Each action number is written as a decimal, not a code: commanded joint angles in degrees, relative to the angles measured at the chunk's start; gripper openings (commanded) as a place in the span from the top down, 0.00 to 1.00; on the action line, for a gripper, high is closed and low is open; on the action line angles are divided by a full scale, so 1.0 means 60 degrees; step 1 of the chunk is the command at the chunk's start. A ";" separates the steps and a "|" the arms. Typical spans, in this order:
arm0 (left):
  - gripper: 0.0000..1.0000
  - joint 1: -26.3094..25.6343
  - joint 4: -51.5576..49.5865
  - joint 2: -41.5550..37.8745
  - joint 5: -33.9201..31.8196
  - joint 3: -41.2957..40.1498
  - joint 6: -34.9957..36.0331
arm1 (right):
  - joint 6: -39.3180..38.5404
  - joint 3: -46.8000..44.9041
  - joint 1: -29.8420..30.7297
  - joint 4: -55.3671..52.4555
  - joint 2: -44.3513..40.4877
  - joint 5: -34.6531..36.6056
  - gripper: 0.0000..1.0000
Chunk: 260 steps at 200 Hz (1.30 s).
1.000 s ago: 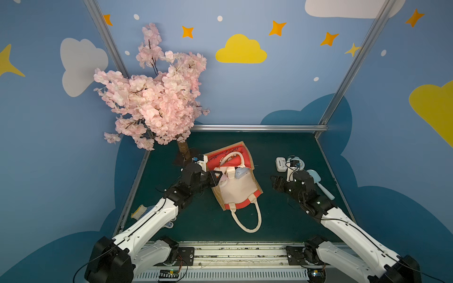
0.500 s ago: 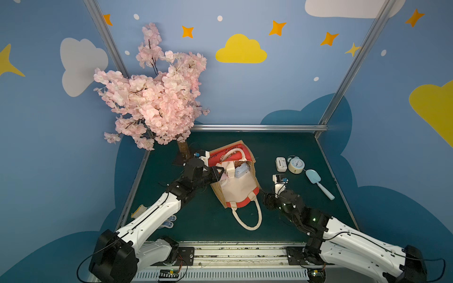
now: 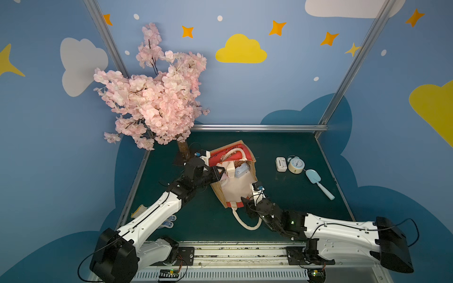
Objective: Take the alarm clock out of the canvas bag
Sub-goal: Pick up the alarm from the canvas bag.
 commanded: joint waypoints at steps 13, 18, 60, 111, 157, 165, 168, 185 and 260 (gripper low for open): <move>0.79 0.0064 -0.0072 -0.0005 0.0035 0.0205 0.0032 | 0.0000 0.0609 -0.0012 0.0750 0.1091 0.0085 0.33; 0.79 0.0065 -0.0086 -0.0017 0.0028 0.0202 0.0045 | -0.0030 0.0934 -0.0030 0.0701 0.1277 0.0029 0.32; 0.79 0.0075 -0.0167 -0.0174 -0.0016 0.0167 0.0075 | -0.0079 0.1588 -0.0462 0.1257 0.2587 -0.0353 0.24; 0.79 0.0073 -0.0240 -0.0380 -0.0104 0.0147 0.0159 | -0.0001 0.2271 -0.1266 0.1094 0.3828 -0.1315 0.30; 0.79 0.0061 -0.0197 -0.0415 -0.0009 0.0136 0.0163 | -0.0505 0.2941 -0.1520 0.1505 0.4596 -0.1275 0.33; 0.79 0.0072 -0.0196 -0.0415 0.0010 0.0123 0.0163 | -0.0601 0.3131 -0.1563 0.1512 0.4795 -0.1189 0.32; 0.79 0.0075 -0.0204 -0.0408 0.0013 0.0119 0.0163 | -0.0635 0.3198 -0.1583 0.1508 0.4873 -0.1155 0.32; 0.79 0.0070 -0.0196 -0.0432 0.0043 0.0093 0.0149 | -0.0655 0.3538 -0.1741 0.1518 0.5308 -0.1106 0.28; 0.78 0.0064 -0.0185 -0.0686 -0.0016 -0.0077 0.0134 | -0.0923 0.4101 -0.2519 0.1904 0.6078 -0.1296 0.22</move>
